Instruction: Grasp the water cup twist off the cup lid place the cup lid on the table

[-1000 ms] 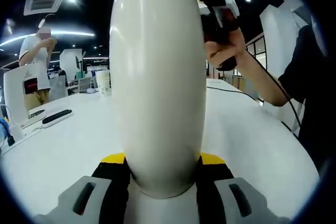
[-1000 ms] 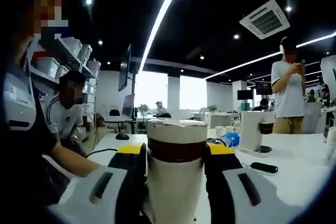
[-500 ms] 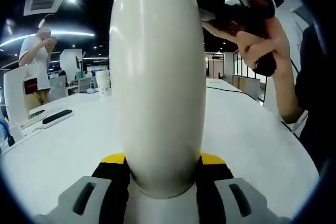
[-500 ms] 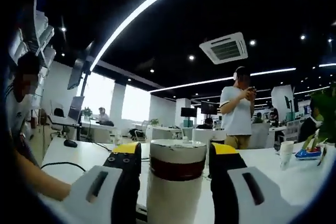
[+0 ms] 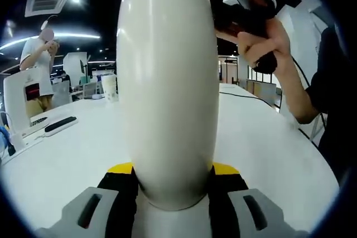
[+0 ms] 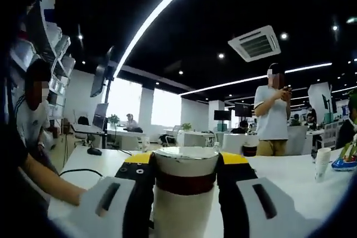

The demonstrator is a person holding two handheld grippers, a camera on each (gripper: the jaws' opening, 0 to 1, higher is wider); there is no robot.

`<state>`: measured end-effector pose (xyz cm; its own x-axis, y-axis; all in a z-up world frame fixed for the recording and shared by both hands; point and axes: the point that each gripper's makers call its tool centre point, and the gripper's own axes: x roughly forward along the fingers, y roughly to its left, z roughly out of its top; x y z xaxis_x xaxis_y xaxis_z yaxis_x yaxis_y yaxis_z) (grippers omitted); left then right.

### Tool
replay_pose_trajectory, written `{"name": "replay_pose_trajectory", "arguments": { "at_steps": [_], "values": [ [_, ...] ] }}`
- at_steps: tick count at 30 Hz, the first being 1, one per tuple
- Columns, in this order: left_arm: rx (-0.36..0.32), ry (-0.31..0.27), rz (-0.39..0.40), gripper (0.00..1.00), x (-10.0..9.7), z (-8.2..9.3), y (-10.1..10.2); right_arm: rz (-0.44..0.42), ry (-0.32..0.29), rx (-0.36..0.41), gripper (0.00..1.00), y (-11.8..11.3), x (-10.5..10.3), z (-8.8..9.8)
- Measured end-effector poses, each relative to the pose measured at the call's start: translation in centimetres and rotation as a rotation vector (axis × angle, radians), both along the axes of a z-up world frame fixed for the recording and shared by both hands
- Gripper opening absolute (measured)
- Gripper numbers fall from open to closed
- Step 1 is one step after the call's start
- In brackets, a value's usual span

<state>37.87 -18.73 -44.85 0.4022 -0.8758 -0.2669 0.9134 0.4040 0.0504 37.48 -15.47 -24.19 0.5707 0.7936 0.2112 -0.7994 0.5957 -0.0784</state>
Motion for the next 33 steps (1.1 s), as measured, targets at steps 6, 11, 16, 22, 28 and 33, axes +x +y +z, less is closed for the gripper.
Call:
{"name": "replay_pose_trajectory", "arguments": {
  "at_steps": [6, 11, 16, 22, 28, 33],
  "values": [
    [0.000, 0.002, 0.000, 0.51, -0.1, 0.0, 0.0, 0.242, -0.024, -0.040, 0.46, 0.5, -0.5, 0.0],
    [-0.001, 0.003, -0.004, 0.51, -0.1, 0.0, -0.1, 0.423, 0.032, 0.000, 0.46, 0.4, -0.6, -0.1],
    [-0.004, 0.002, -0.015, 0.51, -0.2, 0.0, -0.1, 0.456, 0.010, -0.011, 0.46, 0.5, -0.7, -0.1],
    [-0.006, 0.001, -0.022, 0.51, -0.4, 0.0, -0.2, 0.290, 0.036, 0.024, 0.49, -0.1, -0.3, -0.3],
    [-0.006, 0.001, -0.023, 0.51, -0.4, 0.0, -0.2, 0.052, -0.006, 0.073, 0.63, -0.4, -1.4, 0.6],
    [-0.006, 0.002, -0.020, 0.51, -0.4, 0.0, -0.2, -0.120, -0.072, 0.044, 0.62, -0.7, -1.4, 1.2]
  ]
}}
